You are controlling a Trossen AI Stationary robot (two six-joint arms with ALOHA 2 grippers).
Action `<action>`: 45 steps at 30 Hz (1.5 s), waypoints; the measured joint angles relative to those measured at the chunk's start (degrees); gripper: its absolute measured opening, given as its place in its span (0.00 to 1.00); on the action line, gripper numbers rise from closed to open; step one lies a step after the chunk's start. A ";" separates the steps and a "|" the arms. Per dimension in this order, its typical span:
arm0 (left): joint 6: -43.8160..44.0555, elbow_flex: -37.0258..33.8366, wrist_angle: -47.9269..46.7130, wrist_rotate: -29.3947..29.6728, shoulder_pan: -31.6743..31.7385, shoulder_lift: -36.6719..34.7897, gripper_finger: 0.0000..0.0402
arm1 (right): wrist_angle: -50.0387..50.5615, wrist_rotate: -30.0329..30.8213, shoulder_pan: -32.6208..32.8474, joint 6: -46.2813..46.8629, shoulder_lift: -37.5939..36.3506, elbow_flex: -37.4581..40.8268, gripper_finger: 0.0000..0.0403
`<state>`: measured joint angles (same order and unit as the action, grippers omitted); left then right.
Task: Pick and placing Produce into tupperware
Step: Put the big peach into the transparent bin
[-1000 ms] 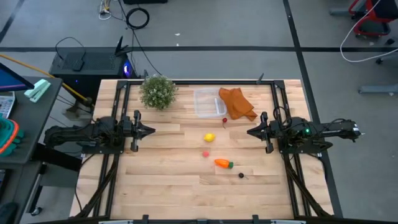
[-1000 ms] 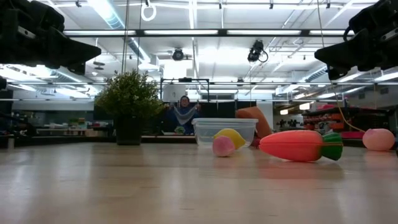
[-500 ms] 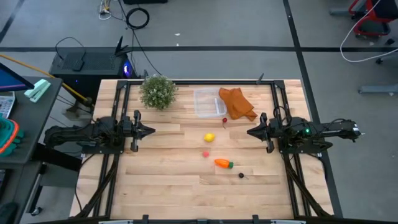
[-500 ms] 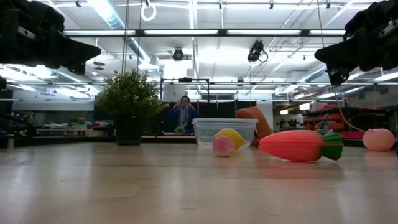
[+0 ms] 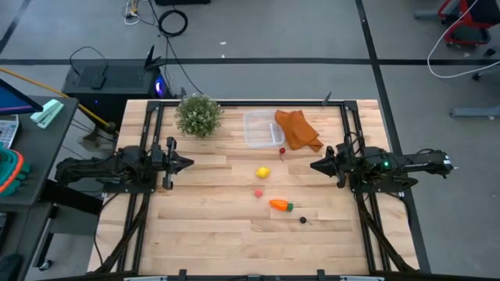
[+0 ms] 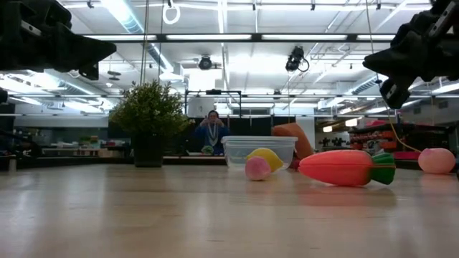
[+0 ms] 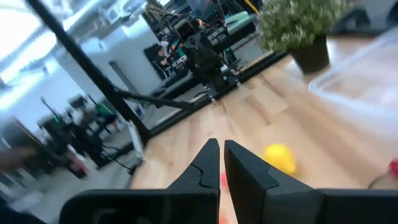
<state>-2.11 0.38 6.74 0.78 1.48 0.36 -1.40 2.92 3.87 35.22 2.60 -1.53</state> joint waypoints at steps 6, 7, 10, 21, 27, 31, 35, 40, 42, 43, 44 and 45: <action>0.01 0.00 -0.01 0.00 0.01 0.00 0.05 | -0.90 0.00 -0.01 22.96 -0.01 0.00 0.00; 0.21 -0.01 -0.01 0.00 0.01 -0.01 0.05 | -1.01 0.00 -0.01 26.72 0.00 0.01 0.00; 3.46 0.00 0.28 0.01 0.01 0.00 0.06 | -1.09 0.00 0.01 35.31 0.01 -0.01 0.00; 18.03 -0.01 2.17 1.22 0.01 0.00 0.04 | -1.19 0.55 0.01 36.52 0.01 -0.01 0.00; 35.05 0.00 7.35 14.24 0.00 0.00 0.02 | -1.21 6.05 0.00 36.98 0.01 0.01 0.00; 52.61 -0.02 8.74 29.65 0.04 0.00 0.05 | -1.26 10.11 -0.01 37.00 0.00 0.00 0.00; 65.52 0.00 8.81 35.13 0.02 0.00 0.07 | -1.39 12.34 -0.01 37.00 0.01 -0.01 0.00; 61.96 0.21 11.76 30.77 0.01 -0.02 0.07 | -3.77 16.17 -0.04 36.29 0.01 0.01 0.02; 58.33 1.49 11.18 30.55 0.02 0.05 0.07 | -6.78 18.58 -0.33 33.69 0.01 0.01 0.03; 55.68 2.65 11.34 30.51 0.02 0.06 0.07 | -8.51 20.31 -0.62 31.82 0.01 0.01 0.04; 52.97 3.95 11.78 30.51 0.02 -0.02 0.07 | -10.10 22.26 -0.97 30.03 0.00 0.01 0.05; 50.32 5.23 12.08 30.51 0.02 -0.02 0.07 | -11.83 24.59 -1.39 28.33 -0.01 0.01 0.05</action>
<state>48.20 5.61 18.83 31.29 1.50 0.34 -13.23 27.50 2.48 63.56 2.59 -1.52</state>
